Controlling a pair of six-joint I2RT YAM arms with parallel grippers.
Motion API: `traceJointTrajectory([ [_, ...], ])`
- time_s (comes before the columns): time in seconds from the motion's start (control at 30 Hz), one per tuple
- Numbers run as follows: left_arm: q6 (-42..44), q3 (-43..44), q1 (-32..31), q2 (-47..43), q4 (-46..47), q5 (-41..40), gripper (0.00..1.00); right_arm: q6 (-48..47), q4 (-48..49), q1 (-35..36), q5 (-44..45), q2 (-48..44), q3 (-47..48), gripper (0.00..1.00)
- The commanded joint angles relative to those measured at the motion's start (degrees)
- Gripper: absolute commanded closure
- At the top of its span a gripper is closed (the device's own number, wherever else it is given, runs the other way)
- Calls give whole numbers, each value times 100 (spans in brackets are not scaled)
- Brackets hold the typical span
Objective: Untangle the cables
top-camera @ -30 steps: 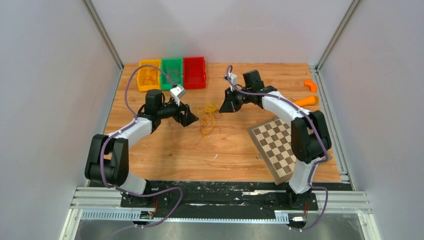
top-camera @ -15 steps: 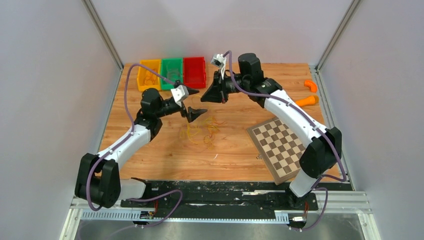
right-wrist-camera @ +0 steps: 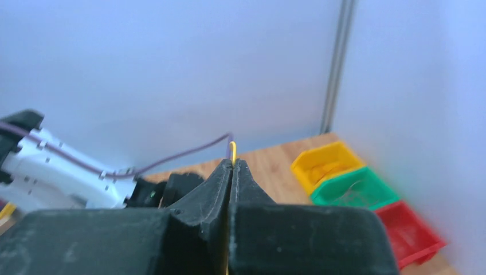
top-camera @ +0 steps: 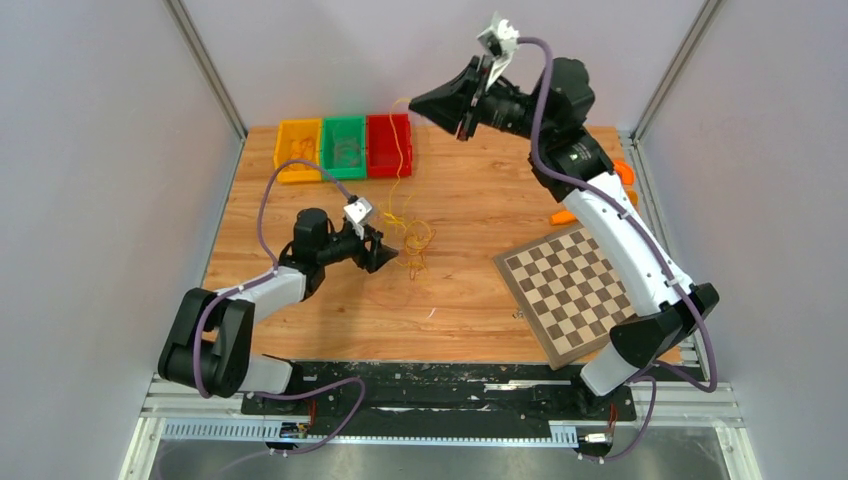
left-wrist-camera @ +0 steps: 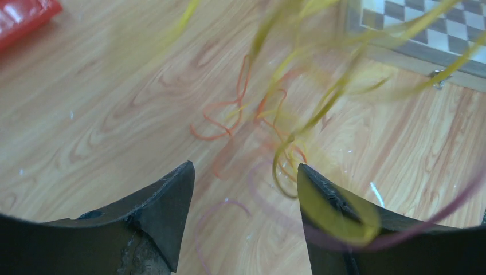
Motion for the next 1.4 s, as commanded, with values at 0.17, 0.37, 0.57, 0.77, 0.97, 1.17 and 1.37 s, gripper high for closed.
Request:
traceJointTrajectory([
  [0.17, -753, -85, 429, -462, -294, -71, 25, 324, 961, -292, 1013, -216, 663, 100],
  [0.37, -958, 16, 513, -1043, -153, 290, 12, 427, 1072, -292, 769, -194, 588, 100],
  [0.57, -974, 1282, 296, -1673, -60, 335, 0, 576, 1064, -278, 451, -212, 212, 100],
  [0.77, -1530, 2435, -257, -714, 714, -115, 2, 690, 1085, -172, 308, -50, 360, 100],
  [0.97, -1502, 1945, -509, 448, 1058, -102, 31, 847, 1127, -78, 398, 154, 912, 100],
  [1.17, -1999, 577, 34, 876, 771, -43, 59, 779, 1110, -117, 956, 306, 1724, 100],
  [1.37, -2299, -23, 210, 369, 568, 108, 25, 765, 1073, -173, 1129, 345, 1883, 100],
])
